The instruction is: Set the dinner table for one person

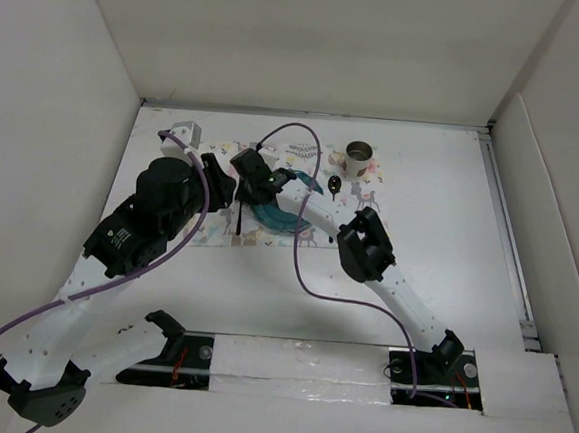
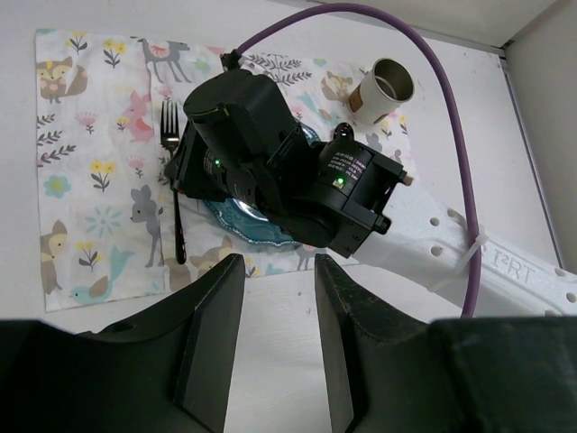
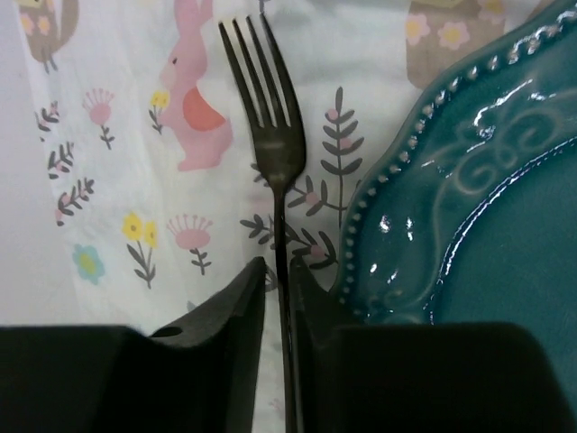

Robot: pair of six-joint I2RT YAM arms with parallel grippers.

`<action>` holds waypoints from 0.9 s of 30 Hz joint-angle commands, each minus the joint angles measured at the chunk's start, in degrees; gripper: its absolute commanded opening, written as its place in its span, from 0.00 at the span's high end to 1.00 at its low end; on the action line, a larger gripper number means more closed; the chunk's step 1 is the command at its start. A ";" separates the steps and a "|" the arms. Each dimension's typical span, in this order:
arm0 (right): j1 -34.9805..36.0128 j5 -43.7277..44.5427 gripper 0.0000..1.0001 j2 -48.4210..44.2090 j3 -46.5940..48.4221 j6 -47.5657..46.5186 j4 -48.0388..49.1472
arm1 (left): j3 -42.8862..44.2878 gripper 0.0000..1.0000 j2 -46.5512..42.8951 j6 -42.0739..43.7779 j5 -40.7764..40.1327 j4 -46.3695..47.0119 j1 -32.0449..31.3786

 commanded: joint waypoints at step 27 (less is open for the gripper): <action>-19.85 -7.47 0.45 -71.78 -46.31 -15.98 3.23 | 11.27 0.42 11.19 1.61 -6.29 9.45 0.05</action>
